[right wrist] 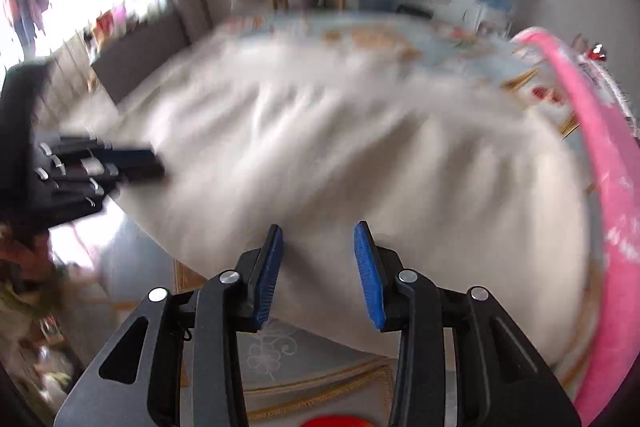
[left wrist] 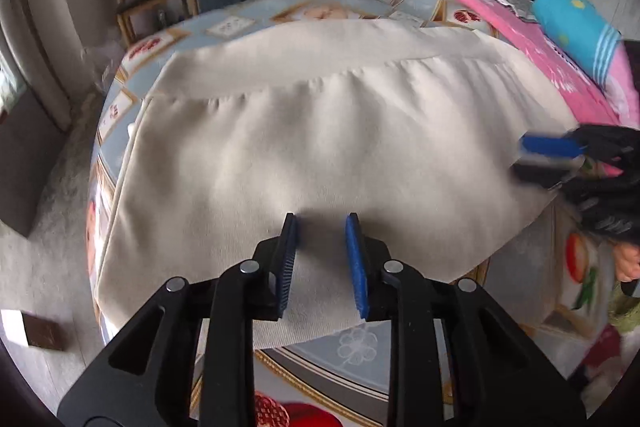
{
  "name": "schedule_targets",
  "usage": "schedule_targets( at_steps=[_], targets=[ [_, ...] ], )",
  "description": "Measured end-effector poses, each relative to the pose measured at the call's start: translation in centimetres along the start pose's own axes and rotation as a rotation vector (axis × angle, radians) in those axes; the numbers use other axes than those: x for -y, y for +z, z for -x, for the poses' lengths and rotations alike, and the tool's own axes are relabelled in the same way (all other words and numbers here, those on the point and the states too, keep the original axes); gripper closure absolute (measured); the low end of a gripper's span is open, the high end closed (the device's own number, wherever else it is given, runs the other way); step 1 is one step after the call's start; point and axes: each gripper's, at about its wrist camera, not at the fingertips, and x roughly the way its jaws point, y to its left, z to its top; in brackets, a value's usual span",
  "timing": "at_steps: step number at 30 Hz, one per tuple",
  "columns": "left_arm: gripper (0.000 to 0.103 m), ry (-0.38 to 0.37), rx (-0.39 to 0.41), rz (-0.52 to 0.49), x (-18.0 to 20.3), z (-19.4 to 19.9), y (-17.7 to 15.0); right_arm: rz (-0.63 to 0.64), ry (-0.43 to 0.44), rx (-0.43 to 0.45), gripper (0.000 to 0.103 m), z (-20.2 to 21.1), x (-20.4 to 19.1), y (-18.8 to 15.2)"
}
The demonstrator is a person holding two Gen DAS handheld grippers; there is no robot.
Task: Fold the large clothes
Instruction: 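Lower the hem onto the folded jacket and open both tools, then pull both open tools back away from the folded jacket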
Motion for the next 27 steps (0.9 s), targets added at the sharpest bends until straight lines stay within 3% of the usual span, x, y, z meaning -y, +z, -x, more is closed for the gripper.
schedule_targets(
  at_steps=[3,7,11,13,18,20,21,22,25,27],
  targets=[
    [0.079,-0.015,0.009,-0.002,0.0,1.0,0.9,-0.032,0.005,-0.013,0.067,0.8,0.6,1.2],
    [0.078,-0.02,0.045,-0.02,0.9,1.2,2.7,0.021,0.067,0.079,0.067,2.0,-1.3,3.0],
    [0.078,0.007,-0.038,0.002,1.0,-2.0,3.1,0.075,0.071,0.006,0.067,-1.1,-2.4,1.4],
    [0.078,-0.003,-0.034,0.0,0.9,-2.0,3.1,0.068,0.097,-0.004,0.067,-0.3,-1.8,1.6],
    [0.078,0.003,0.005,0.015,0.4,-1.8,5.5,-0.014,0.011,0.096,0.067,1.9,2.2,4.0],
    [0.07,0.017,0.008,0.081,-0.6,-2.7,6.9,-0.069,-0.038,0.079,0.065,0.1,4.7,4.6],
    [0.059,0.03,-0.003,0.104,-1.1,-3.6,7.3,-0.086,-0.08,0.029,0.065,-1.5,5.8,4.3],
    [0.059,0.037,-0.022,0.109,-1.4,-4.4,7.3,-0.092,-0.08,-0.023,0.065,-2.8,6.4,3.8],
    [0.058,0.034,-0.04,0.094,-1.4,-5.1,7.3,-0.092,-0.04,-0.023,0.064,-2.1,6.8,3.7],
    [0.058,0.015,-0.015,0.093,-1.5,-4.4,7.8,-0.117,-0.073,0.041,0.063,-0.4,8.1,4.6]
  ],
)
